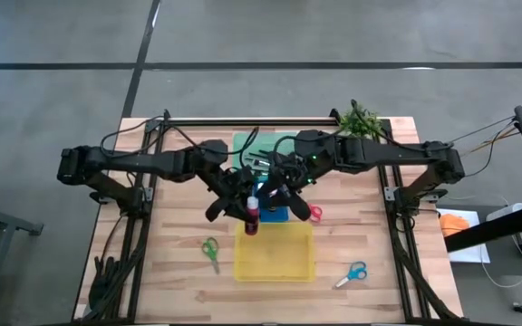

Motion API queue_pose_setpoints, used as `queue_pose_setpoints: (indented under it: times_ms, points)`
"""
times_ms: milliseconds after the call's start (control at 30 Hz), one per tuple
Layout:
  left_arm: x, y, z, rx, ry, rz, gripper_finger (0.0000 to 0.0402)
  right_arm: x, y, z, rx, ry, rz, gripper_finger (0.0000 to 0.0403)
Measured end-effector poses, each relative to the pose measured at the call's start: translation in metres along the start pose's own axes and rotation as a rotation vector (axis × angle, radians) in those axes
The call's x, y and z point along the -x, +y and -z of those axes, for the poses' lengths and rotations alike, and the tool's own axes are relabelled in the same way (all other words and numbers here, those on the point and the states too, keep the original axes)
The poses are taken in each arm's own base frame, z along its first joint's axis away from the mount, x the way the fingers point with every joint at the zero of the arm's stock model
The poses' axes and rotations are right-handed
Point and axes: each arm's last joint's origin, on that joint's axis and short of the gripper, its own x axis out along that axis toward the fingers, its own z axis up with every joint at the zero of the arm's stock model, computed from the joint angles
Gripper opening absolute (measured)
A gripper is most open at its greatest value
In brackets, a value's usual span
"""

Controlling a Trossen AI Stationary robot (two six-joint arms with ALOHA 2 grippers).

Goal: Pick & Place Paint Supplies
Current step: Put the red paint bottle into the blue bin

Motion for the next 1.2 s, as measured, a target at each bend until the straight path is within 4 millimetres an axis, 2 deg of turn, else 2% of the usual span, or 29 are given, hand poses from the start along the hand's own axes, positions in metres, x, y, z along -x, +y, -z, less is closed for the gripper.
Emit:
queue_pose_setpoints:
  times_ms: [533, 800, 1200]
  points:
    - [0.0, 0.001, -0.004, -0.081, -0.06, -0.054, 0.0132, -0.008, -0.008, -0.002, -0.079, -0.023, -0.017, 0.0148]
    - [0.0, 0.003, -0.006, -0.111, -0.102, -0.139, 0.0132, -0.015, -0.015, 0.004, -0.112, 0.006, 0.007, 0.0148]
    - [0.0, 0.004, -0.007, -0.142, -0.126, -0.197, 0.0132, -0.013, -0.016, 0.006, -0.1, 0.034, 0.015, 0.0148]
